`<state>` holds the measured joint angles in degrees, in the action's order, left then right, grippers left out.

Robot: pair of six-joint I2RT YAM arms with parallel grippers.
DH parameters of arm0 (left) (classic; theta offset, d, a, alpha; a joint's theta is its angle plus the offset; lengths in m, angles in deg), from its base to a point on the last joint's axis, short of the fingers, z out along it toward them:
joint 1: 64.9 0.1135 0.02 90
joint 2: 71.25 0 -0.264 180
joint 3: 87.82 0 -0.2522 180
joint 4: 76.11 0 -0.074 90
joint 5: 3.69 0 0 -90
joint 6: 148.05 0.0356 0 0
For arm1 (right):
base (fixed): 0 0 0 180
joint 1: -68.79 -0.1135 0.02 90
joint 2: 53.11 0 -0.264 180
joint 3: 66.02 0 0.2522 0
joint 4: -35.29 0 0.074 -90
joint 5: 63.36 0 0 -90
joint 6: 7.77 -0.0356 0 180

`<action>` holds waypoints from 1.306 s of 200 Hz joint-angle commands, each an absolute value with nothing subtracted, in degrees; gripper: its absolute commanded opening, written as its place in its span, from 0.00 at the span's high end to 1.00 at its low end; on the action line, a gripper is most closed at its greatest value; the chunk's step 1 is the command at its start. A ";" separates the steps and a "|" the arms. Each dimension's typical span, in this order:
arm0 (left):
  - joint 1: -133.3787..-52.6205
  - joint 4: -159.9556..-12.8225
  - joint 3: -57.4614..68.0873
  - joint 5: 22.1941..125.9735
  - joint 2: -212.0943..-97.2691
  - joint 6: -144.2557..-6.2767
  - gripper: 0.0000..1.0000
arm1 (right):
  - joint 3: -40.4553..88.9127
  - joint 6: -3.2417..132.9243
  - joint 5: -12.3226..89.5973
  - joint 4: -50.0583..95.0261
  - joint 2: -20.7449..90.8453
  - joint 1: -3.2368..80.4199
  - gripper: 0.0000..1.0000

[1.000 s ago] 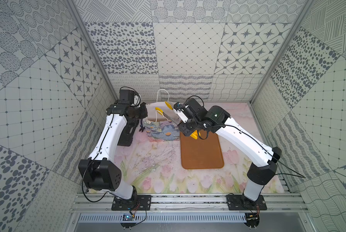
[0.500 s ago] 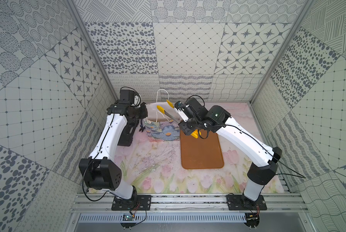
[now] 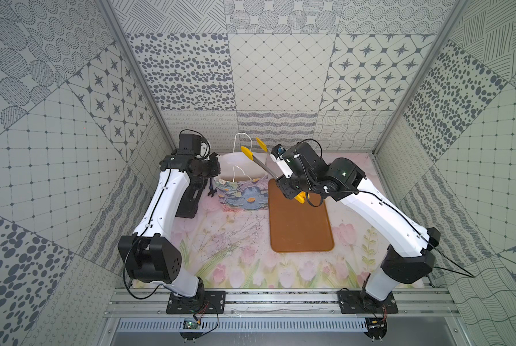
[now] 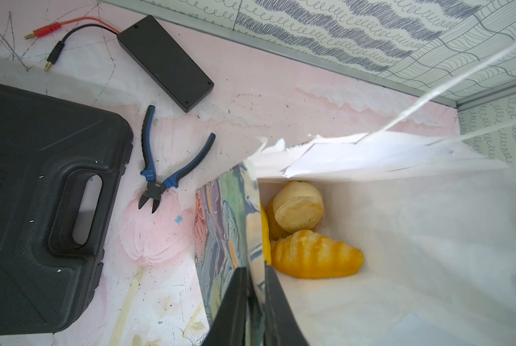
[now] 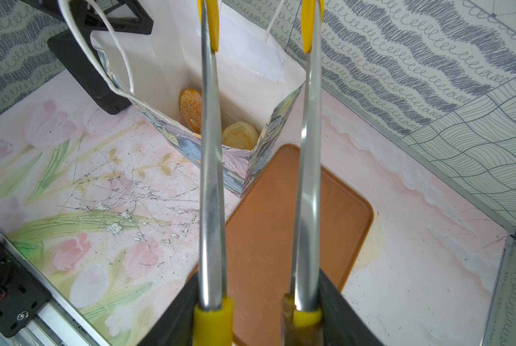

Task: Pack bread into a paper bag
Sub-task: Place the fake bread in the paper bag, then place the clamp at the center of the board.

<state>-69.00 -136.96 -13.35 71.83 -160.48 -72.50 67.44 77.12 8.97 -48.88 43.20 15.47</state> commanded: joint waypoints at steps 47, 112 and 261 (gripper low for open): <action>-69.07 -136.74 -14.22 72.06 -160.54 -71.45 0.82 | 64.11 76.87 4.75 -44.57 37.40 16.91 0.43; -69.01 -136.97 -14.75 72.16 -160.75 -71.51 0.80 | 60.70 75.64 2.88 -44.56 33.72 18.64 0.43; -69.06 -136.45 -14.07 73.02 -160.18 -72.02 0.79 | 44.99 73.04 6.76 -42.33 22.98 31.99 0.43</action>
